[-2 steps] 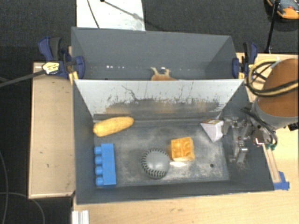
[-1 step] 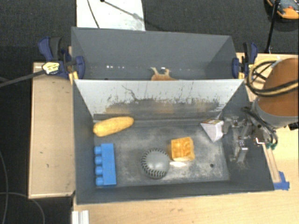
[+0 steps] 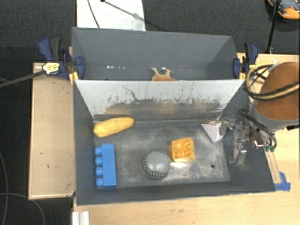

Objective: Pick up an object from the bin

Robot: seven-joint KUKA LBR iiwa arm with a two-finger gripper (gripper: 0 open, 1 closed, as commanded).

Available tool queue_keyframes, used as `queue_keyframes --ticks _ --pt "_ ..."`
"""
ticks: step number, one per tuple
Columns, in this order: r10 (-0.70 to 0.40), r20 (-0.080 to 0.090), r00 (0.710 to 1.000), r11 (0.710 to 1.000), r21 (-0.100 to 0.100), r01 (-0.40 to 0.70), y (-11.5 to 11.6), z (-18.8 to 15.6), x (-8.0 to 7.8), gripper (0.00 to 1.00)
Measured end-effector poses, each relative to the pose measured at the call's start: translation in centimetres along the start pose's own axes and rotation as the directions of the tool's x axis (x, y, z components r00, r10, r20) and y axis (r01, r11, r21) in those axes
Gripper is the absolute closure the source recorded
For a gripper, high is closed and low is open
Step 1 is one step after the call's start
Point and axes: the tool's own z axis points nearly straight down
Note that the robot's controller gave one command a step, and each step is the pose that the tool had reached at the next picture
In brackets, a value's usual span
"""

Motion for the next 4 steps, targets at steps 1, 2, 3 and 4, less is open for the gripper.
queue_keyframes --ticks 1,2,3,4 --pt "0.012 -0.004 1.000 1.000 -0.002 -0.012 1.7 2.1 -0.4 0.00" --pt "0.352 -0.004 0.936 0.936 -0.001 -0.352 1.9 4.7 -0.1 0.00" --pt "0.468 -0.006 0.884 0.884 0.001 -0.468 3.0 6.3 -0.3 0.00" --pt "0.250 -0.007 0.968 0.968 -0.001 -0.250 4.9 7.3 -0.8 0.00"
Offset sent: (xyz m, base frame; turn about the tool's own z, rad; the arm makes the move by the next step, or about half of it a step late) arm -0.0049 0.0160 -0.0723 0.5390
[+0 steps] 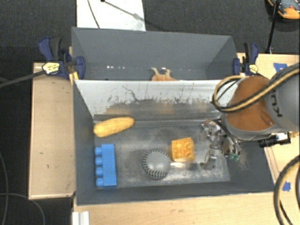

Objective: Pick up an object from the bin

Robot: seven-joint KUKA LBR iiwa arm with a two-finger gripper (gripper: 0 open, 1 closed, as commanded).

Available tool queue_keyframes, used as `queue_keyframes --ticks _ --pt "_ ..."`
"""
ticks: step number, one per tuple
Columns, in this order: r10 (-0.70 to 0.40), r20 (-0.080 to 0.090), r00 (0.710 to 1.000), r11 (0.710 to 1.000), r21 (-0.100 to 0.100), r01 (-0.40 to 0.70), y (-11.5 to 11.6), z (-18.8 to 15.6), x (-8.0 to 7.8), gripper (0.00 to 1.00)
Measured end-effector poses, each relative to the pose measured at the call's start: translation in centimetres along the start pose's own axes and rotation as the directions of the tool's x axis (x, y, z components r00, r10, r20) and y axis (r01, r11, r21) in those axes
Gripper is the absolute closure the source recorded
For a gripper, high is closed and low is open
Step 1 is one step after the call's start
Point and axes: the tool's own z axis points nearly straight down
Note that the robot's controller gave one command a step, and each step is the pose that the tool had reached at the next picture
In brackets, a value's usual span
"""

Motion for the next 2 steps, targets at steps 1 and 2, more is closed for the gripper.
queue_keyframes --ticks 1,2 --pt "0.113 -0.001 0.994 0.994 0.000 -0.113 2.2 1.1 0.3 0.00" --pt "0.010 0.000 1.000 1.000 0.000 -0.010 3.5 1.4 0.2 0.00"
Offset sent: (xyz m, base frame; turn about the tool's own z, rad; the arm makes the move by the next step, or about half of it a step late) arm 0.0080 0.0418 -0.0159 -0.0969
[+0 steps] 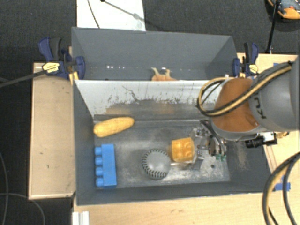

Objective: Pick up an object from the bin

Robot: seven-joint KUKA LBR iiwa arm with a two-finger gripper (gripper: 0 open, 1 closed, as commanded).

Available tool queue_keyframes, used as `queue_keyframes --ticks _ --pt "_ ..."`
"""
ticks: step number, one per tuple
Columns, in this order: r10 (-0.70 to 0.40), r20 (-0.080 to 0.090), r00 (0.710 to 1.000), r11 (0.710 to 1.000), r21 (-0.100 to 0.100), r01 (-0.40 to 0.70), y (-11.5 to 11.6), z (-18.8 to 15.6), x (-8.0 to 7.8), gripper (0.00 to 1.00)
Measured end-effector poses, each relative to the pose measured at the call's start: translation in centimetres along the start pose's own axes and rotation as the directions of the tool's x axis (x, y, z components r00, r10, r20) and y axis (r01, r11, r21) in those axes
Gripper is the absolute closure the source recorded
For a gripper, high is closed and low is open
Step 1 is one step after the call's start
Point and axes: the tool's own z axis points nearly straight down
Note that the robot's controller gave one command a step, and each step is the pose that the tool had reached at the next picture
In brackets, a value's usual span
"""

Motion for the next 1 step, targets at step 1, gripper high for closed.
queue_keyframes --ticks 1 --pt "0.312 0.002 0.950 0.950 -0.002 -0.312 4.05 0.09 0.89 1.00"
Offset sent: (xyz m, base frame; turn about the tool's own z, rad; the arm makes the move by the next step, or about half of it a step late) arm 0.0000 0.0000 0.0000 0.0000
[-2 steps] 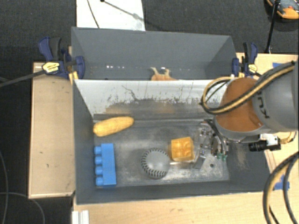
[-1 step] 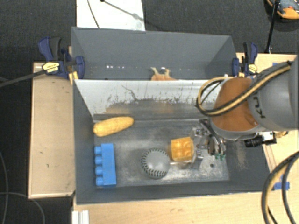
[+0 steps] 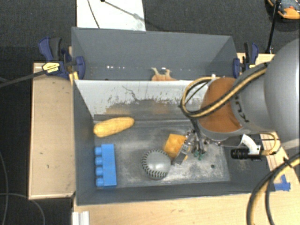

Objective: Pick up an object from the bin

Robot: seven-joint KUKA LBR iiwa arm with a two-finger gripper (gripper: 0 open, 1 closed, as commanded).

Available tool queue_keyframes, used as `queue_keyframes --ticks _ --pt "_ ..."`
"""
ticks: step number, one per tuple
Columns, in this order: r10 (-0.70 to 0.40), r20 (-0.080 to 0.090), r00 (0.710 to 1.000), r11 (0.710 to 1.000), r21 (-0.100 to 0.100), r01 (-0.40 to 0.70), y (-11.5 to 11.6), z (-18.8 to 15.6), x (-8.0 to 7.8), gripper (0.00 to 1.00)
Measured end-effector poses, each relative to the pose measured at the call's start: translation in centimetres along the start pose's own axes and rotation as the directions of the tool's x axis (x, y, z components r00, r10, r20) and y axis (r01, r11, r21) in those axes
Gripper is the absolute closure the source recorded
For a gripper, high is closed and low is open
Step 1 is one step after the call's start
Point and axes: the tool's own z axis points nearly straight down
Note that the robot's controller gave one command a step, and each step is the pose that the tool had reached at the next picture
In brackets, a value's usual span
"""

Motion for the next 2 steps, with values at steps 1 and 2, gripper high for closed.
queue_keyframes --ticks 1,2 --pt "-0.002 0.000 1.000 1.000 0.000 0.002 0.0 0.0 0.0 1.00" --pt "-0.029 -0.001 1.000 1.000 0.002 0.029 -1.7 -20.5 -3.0 1.00"
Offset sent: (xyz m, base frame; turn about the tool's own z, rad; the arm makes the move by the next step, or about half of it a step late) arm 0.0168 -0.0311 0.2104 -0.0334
